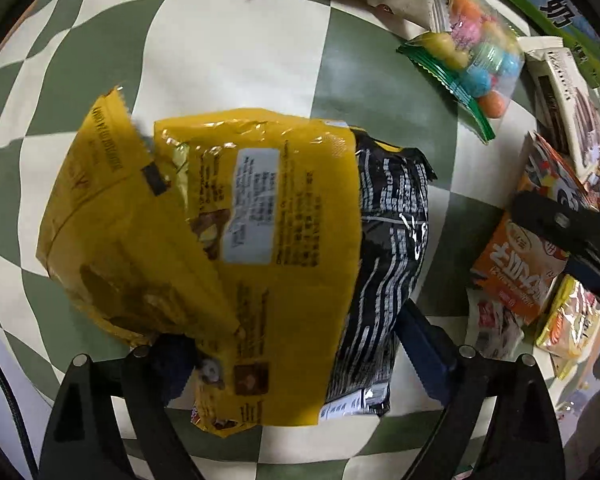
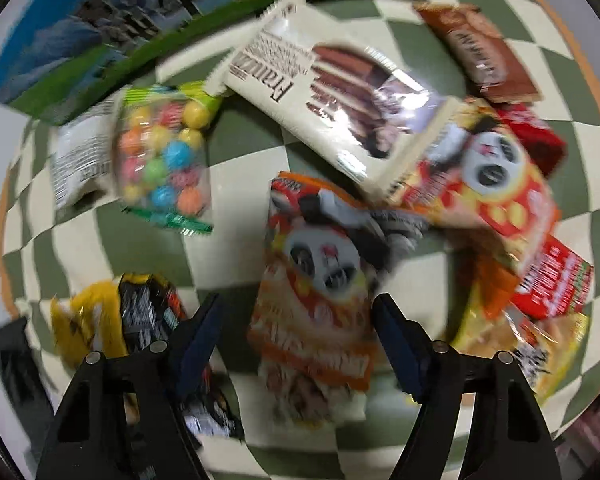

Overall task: Organize snacks
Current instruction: 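Carry both packets into the cardboard box and open both tools to release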

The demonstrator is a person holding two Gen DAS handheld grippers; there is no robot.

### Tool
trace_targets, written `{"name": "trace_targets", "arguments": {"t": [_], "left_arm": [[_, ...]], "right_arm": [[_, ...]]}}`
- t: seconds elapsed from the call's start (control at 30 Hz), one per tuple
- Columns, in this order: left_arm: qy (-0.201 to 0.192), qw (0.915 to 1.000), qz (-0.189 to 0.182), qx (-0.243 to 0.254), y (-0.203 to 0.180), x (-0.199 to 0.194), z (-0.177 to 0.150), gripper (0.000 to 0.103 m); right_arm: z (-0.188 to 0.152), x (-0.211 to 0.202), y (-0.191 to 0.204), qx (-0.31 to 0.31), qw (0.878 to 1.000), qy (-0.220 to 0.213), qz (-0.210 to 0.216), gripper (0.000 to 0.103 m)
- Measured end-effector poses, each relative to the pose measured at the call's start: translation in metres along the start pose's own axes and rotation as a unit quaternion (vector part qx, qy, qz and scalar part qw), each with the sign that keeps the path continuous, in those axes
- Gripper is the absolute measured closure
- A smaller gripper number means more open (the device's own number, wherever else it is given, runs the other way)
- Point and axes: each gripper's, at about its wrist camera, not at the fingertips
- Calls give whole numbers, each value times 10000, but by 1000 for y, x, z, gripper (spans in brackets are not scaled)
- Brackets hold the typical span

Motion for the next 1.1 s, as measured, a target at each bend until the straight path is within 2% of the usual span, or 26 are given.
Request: {"name": "trace_targets", "arguments": {"t": [0.03,0.13,0.17,0.27,0.37,0.43,0.5,0.57,0.63,0.7,0.73,0.77,0.83,0.87,0.93,1.1], "left_arm": [[-7,10000,54,30,-3,1,4,11],[-61,9997,181,162,-19,-1,-2,12],[-68,9996,180,182,-30,-1,-2,12],[-63,9998,70,185,-29,-2,3,13],[-52,9998,21,194,-21,1,8,13],[-45,9998,31,200,-15,-3,13,13],[-47,9998,74,200,-24,4,19,13],[-84,9998,113,153,-30,4,21,19],[-116,9997,132,140,-31,2,25,19],[-162,9996,133,164,-34,-4,24,20],[-168,9997,121,160,-34,-6,22,20],[-178,9996,110,162,-37,-10,20,20],[-224,9996,108,157,-46,-15,21,20],[-254,9995,82,170,-53,-9,34,20],[-304,9993,28,201,-52,-22,30,20],[-385,9980,-339,366,-55,-56,28,20]], "right_arm": [[4,5,2,20,10000,43,-2,37],[10,15,8,-134,9997,173,-116,42],[11,13,10,-334,9992,172,-165,43],[4,8,11,-993,9941,236,-356,45],[-4,5,6,-1769,9819,348,-588,45],[-6,2,3,-2017,9769,393,-592,39],[-8,-5,-1,-2100,9745,223,-756,21],[-10,-12,-4,-1991,9768,76,-783,18],[-11,-14,-5,-1716,9836,123,-549,18],[-12,-8,-4,-1421,9875,149,-663,18],[-14,-2,-1,-1339,9878,174,-775,20],[-16,4,-3,-1246,9883,205,-857,31],[-20,10,-6,-1116,9899,194,-853,32],[-22,7,-9,-1056,9909,105,-831,34],[-28,0,-15,-985,9919,-17,-804,38],[-39,-30,-36,-765,9957,-191,-486,41]]}}
Point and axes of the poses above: each gripper's, at about its wrist camera, not at the fingertips, and x roughly the way its jaws point, y to its left, z to its top, and after that the axes turned 4 degrees about -z, right-handed
